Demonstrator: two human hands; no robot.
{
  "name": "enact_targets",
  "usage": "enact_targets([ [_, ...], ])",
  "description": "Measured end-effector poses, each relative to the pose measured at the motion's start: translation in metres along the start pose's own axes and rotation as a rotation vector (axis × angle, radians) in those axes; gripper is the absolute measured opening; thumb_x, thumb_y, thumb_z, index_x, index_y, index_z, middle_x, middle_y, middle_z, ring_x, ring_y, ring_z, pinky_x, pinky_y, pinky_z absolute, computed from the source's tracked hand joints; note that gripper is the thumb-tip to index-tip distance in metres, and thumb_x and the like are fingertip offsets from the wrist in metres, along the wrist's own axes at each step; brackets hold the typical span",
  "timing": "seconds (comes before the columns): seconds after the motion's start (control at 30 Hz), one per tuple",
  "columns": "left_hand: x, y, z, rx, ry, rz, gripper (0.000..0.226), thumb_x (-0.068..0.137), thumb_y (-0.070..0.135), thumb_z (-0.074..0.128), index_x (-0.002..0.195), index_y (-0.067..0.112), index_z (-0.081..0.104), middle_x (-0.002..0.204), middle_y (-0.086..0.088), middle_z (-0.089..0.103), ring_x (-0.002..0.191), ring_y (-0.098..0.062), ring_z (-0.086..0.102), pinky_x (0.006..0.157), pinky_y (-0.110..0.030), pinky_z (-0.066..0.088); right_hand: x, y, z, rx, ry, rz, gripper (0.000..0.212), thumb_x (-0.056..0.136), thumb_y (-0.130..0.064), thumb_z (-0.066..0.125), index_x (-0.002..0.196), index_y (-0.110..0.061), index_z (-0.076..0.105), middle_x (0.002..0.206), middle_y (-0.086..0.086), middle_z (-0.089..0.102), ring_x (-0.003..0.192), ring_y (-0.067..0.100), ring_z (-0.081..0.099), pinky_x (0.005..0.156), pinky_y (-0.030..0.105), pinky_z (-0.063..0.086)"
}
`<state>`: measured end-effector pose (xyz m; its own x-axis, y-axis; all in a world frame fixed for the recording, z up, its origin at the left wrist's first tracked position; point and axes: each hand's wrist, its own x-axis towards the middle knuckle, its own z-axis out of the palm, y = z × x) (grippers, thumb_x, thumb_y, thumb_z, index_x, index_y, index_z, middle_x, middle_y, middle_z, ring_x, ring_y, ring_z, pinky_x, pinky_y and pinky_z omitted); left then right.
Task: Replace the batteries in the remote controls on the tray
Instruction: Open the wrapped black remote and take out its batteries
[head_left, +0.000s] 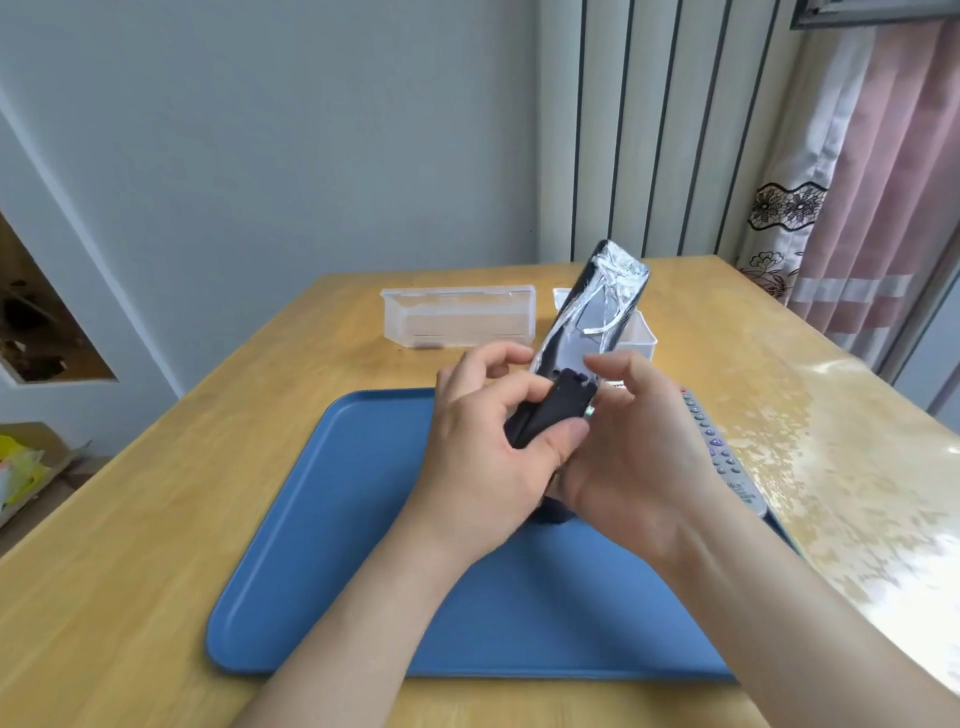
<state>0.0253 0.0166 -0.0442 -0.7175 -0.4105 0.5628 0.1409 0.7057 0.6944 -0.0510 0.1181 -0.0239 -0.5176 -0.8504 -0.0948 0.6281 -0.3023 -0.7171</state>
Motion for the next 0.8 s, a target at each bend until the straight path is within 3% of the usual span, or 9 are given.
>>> enact_targets([
  [0.07,0.0,0.009,0.006,-0.308,-0.026,-0.2,0.016,0.077,0.036,0.068,0.08,0.02,0.072,0.117,0.008,0.059,0.112,-0.01,0.057,0.098,-0.032,0.047,0.003,0.004,-0.003,-0.007,0.092,-0.025,0.041,0.098,-0.039,0.041,0.104,-0.009,0.068,0.094,0.012,0.07,0.087,0.028,0.069,0.077,0.038,0.053],
  [0.13,0.003,0.016,0.003,-0.725,-0.048,-0.367,0.02,0.083,0.032,0.069,0.078,0.013,0.071,0.096,-0.001,0.069,0.086,-0.015,0.066,0.082,-0.034,0.054,0.008,0.008,-0.004,-0.049,0.191,-0.081,0.041,0.102,-0.036,0.043,0.113,-0.005,0.067,0.096,0.01,0.073,0.09,0.026,0.071,0.083,0.043,0.057],
  [0.2,0.008,0.018,-0.013,-0.844,-0.068,-0.359,0.021,0.087,0.028,0.065,0.077,0.01,0.067,0.075,-0.001,0.067,0.069,-0.015,0.063,0.07,-0.029,0.053,0.011,0.008,-0.005,-0.106,0.27,-0.136,0.035,0.103,-0.029,0.045,0.114,-0.003,0.065,0.094,0.01,0.075,0.084,0.024,0.072,0.09,0.048,0.055],
  [0.33,0.013,0.01,-0.05,-0.305,-0.578,-0.167,0.018,0.092,0.017,0.056,0.079,0.009,0.067,0.069,0.002,0.063,0.065,-0.008,0.051,0.063,-0.016,0.042,0.012,0.0,-0.01,-0.196,0.39,-0.196,0.037,0.101,-0.031,0.047,0.12,-0.001,0.061,0.093,0.015,0.068,0.078,0.027,0.068,0.074,0.042,0.059],
  [0.4,0.01,0.006,-0.055,-0.083,-0.866,-0.2,0.016,0.095,0.016,0.054,0.092,0.013,0.069,0.076,0.006,0.066,0.073,-0.006,0.055,0.071,-0.02,0.045,0.01,-0.005,-0.013,-0.204,0.423,-0.213,0.036,0.099,-0.031,0.049,0.119,-0.004,0.062,0.094,0.014,0.066,0.082,0.028,0.066,0.08,0.046,0.056],
  [0.47,0.006,0.007,-0.053,0.045,-1.014,-0.246,0.019,0.096,0.025,0.054,0.105,0.022,0.071,0.086,0.012,0.071,0.085,-0.003,0.063,0.082,-0.023,0.049,0.009,-0.008,-0.014,-0.195,0.42,-0.209,0.029,0.098,-0.031,0.049,0.111,-0.009,0.063,0.091,0.012,0.066,0.077,0.027,0.066,0.081,0.046,0.054],
  [0.57,0.007,0.01,-0.05,0.048,-0.852,-0.282,0.019,0.096,0.025,0.056,0.102,0.023,0.075,0.094,0.011,0.075,0.09,-0.003,0.068,0.088,-0.025,0.052,0.008,-0.009,-0.015,-0.204,0.378,-0.203,0.025,0.097,-0.032,0.047,0.103,-0.012,0.062,0.082,0.01,0.066,0.068,0.024,0.065,0.073,0.042,0.053],
  [0.7,0.009,0.015,-0.037,-0.069,-0.204,-0.106,0.016,0.081,0.012,0.061,0.082,0.023,0.073,0.082,0.011,0.073,0.082,-0.007,0.068,0.077,-0.031,0.055,0.007,-0.006,-0.014,-0.231,0.302,-0.188,0.033,0.099,-0.036,0.044,0.102,-0.009,0.063,0.079,0.013,0.067,0.064,0.025,0.069,0.065,0.039,0.056],
  [0.8,0.003,0.02,-0.017,0.074,-0.057,0.14,0.029,0.075,0.013,0.067,0.102,0.024,0.069,0.102,0.017,0.062,0.098,-0.009,0.059,0.078,-0.021,0.051,0.006,0.0,-0.011,-0.265,0.229,-0.185,0.046,0.101,-0.048,0.039,0.102,-0.014,0.069,0.088,0.009,0.074,0.074,0.023,0.073,0.06,0.033,0.057],
])
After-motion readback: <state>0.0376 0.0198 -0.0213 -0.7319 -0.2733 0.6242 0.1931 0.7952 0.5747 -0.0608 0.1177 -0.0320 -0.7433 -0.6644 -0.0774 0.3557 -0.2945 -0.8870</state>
